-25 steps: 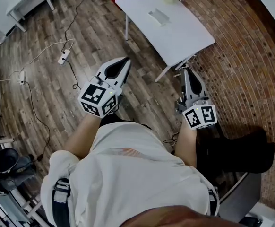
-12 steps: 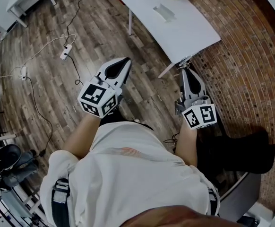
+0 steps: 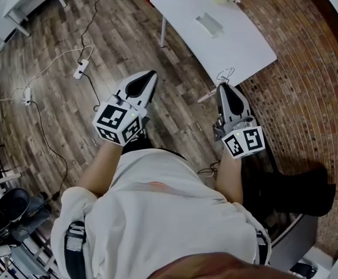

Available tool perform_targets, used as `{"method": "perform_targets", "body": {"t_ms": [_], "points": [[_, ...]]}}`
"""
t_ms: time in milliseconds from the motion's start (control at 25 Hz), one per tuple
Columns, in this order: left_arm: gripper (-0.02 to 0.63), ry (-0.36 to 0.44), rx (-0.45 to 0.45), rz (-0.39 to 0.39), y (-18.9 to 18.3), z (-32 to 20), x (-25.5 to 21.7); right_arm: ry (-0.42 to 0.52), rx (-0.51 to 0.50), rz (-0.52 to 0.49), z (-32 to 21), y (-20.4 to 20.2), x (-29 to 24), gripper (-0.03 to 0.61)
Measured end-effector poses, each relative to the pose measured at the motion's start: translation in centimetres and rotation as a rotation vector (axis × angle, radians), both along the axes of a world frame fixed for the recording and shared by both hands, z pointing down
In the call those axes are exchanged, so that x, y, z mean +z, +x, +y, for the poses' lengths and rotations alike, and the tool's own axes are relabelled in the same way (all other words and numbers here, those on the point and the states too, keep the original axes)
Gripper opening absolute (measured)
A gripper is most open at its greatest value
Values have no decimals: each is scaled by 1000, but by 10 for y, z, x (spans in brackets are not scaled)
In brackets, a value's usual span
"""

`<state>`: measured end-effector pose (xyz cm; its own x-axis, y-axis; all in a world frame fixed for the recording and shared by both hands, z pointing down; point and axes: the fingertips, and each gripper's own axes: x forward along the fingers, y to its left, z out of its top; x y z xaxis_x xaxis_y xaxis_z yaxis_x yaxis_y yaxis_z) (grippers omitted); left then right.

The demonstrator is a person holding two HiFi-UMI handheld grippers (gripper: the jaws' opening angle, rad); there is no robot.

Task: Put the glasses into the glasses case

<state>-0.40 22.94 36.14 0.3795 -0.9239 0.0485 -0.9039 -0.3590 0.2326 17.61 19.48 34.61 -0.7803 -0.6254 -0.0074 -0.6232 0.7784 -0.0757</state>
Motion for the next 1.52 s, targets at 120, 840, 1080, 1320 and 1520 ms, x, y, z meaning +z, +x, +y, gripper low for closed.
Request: {"method": "perform_targets", "body": {"t_ms": [120, 840, 1080, 1320, 1520], "points": [[18, 14, 3, 12, -35, -22, -4, 35, 13, 37, -22, -33, -13, 74], [17, -30, -32, 26, -147, -132, 23, -4, 11, 97, -143, -137, 2, 74], [17, -29, -42, 10, -136, -208, 16, -11, 13, 62, -223, -120, 2, 74], [18, 9, -15, -36, -102, -287, -7, -11, 34, 12, -309, -81, -8, 74], [17, -13, -4, -52, -75, -331, -2, -37, 55, 5, -358, -50, 2, 74]]}}
